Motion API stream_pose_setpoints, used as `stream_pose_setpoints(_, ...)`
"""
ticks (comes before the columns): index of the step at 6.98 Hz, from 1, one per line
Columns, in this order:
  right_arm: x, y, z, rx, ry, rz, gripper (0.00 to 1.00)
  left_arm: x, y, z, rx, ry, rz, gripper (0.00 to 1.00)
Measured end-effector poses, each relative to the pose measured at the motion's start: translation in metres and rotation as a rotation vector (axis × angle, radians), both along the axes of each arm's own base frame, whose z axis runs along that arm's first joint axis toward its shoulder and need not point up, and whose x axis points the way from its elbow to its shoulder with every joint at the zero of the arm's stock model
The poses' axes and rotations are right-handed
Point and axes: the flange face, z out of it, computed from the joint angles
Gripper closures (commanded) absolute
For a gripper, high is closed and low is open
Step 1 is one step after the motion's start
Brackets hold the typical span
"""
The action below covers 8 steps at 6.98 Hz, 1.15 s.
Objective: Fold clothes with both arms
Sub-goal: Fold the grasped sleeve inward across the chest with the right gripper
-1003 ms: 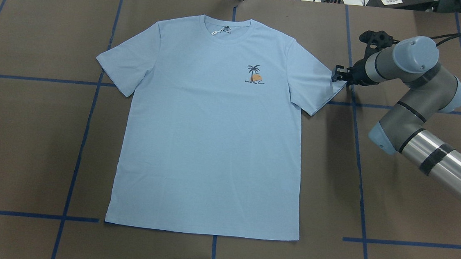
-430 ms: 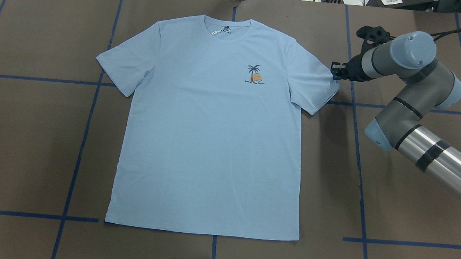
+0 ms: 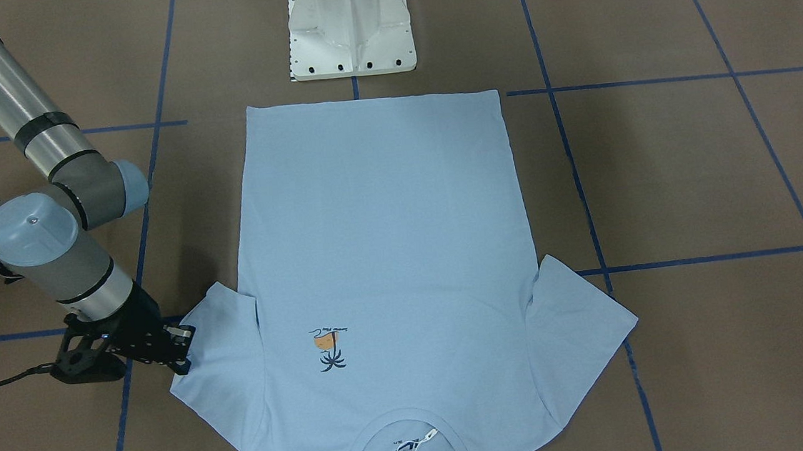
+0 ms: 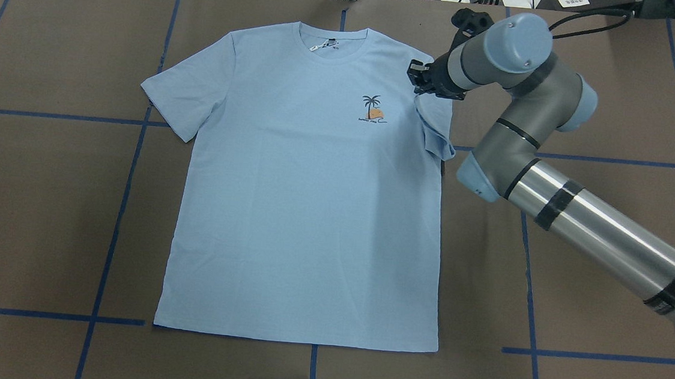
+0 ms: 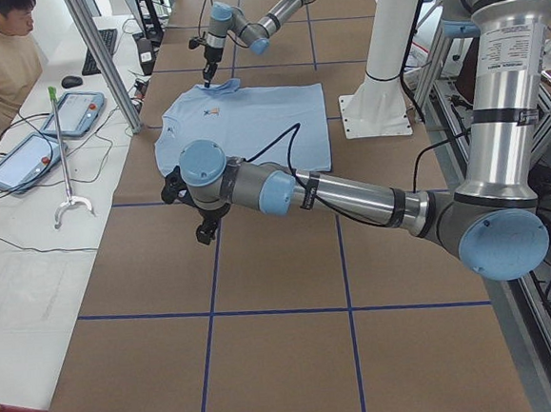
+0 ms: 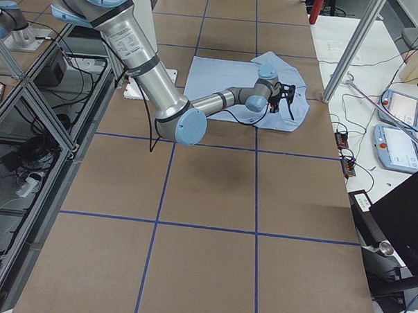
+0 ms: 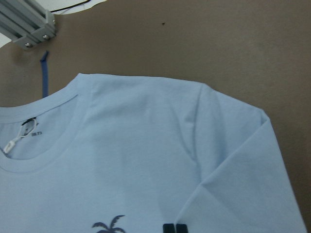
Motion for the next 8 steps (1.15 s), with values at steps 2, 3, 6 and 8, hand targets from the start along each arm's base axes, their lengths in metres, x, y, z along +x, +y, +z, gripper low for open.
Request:
stream_pose_setpoints(2, -0.046, 0.005, -0.028, -0.003, 0.01, 0.046, 0.01, 0.0, 0.003, 0.0, 0.0, 0.003, 0.001, 0.0)
stream_pose_setpoints(3, -0.056, 0.007, -0.034, 0.007, 0.016, 0.056, 0.0, 0.0, 0.003, 0.0, -0.001, 0.003, 0.0, 0.0)
stream_pose_setpoints(6, -0.081, 0.036, -0.061, 0.062, -0.003, 0.08, 0.0, 0.032, -0.011, -0.004, 0.035, 0.0, 0.042, 0.0)
stream_pose_setpoints(8, -0.059, 0.09, -0.06, 0.078, -0.073, 0.065, 0.0, 0.107, -0.053, -0.015, 0.029, -0.027, 0.015, 0.0)
